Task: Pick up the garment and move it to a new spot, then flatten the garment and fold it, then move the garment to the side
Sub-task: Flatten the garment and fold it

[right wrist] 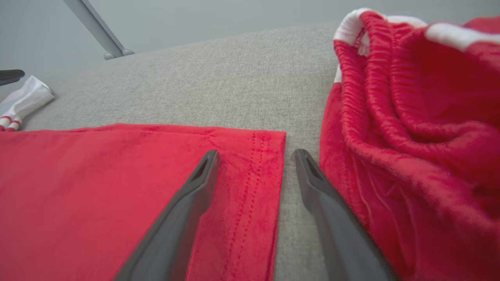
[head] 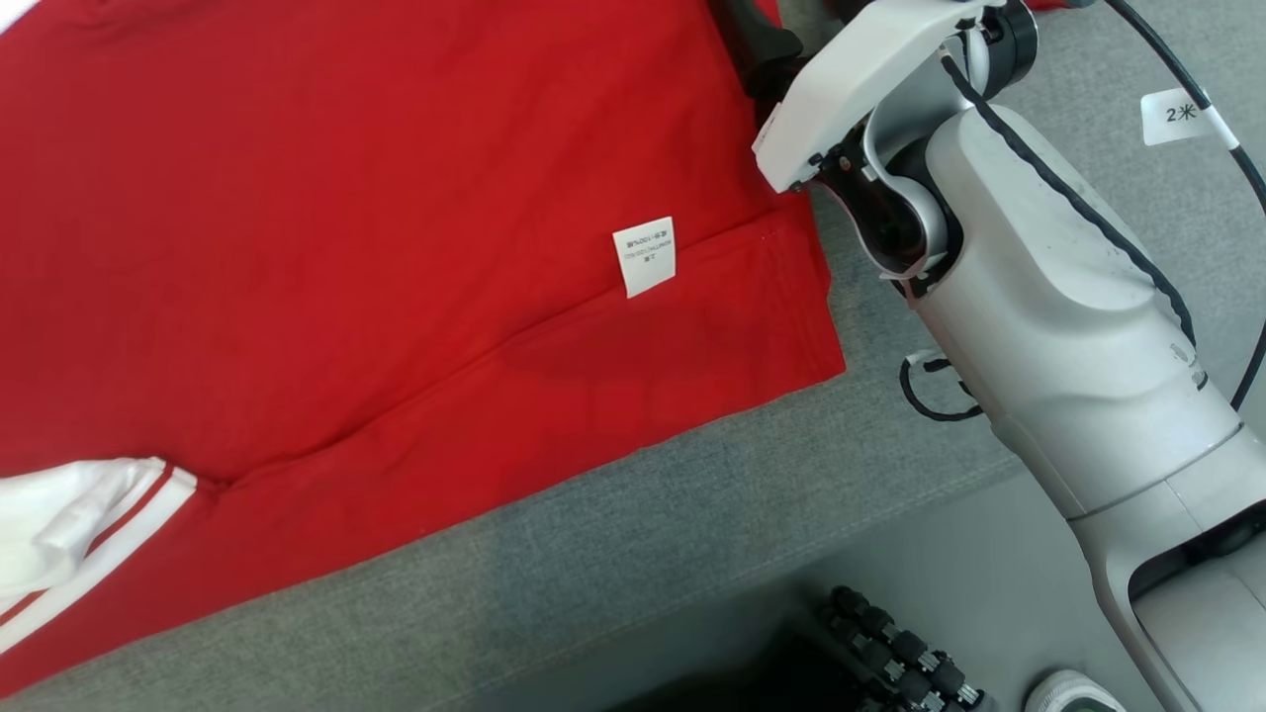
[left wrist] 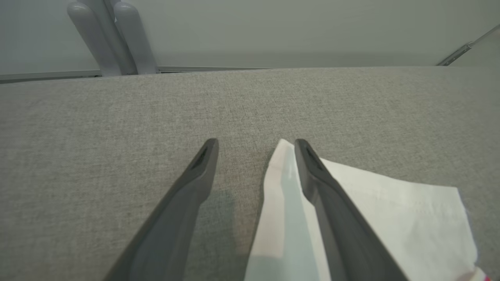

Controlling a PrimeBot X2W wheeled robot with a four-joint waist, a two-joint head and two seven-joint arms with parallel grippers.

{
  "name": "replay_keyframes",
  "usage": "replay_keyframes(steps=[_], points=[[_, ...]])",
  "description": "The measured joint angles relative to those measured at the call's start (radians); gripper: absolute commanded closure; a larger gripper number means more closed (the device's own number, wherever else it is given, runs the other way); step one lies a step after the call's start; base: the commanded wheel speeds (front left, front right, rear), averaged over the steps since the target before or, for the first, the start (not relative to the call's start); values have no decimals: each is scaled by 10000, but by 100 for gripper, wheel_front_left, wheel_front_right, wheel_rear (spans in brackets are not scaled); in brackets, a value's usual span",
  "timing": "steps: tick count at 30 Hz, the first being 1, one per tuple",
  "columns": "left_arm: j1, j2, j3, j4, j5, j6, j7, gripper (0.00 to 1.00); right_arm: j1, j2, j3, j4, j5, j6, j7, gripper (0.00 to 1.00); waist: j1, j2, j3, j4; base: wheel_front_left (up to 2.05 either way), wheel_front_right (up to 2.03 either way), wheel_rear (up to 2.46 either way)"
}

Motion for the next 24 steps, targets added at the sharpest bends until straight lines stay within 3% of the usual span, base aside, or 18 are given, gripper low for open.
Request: replay_keyframes(steps=[10, 11, 12, 13, 14, 24], points=[[-293, 54, -422, 255, 38, -13, 144, 0, -234, 100, 67, 424, 0, 113, -439, 0, -1, 0, 273, -442, 0, 0, 0], [-335, 44, -462, 263, 38, -27, 144, 20, -250, 105, 84, 466, 0, 142, -491, 0, 0, 0, 278, -452, 0, 0, 0], [-357, 38, -497, 276, 38, -27, 144, 61, -271, 113, 111, 512, 0, 146, -516, 0, -1, 0, 276, -454, 0, 0, 0], [-373, 35, -535, 290, 38, -27, 144, 88, -296, 115, 138, 558, 0, 148, -518, 0, -1, 0, 273, -454, 0, 0, 0], [-391, 31, -571, 313, 38, -27, 144, 100, -332, 121, 163, 617, 0, 150, -527, 0, -1, 0, 269, -452, 0, 0, 0], [-409, -410, -1197, 353, -94, -40, 115, 100, -416, 121, 418, 1237, -79, 320, -786, 0, -1, 0, -5, -231, 0, 0, 0]])
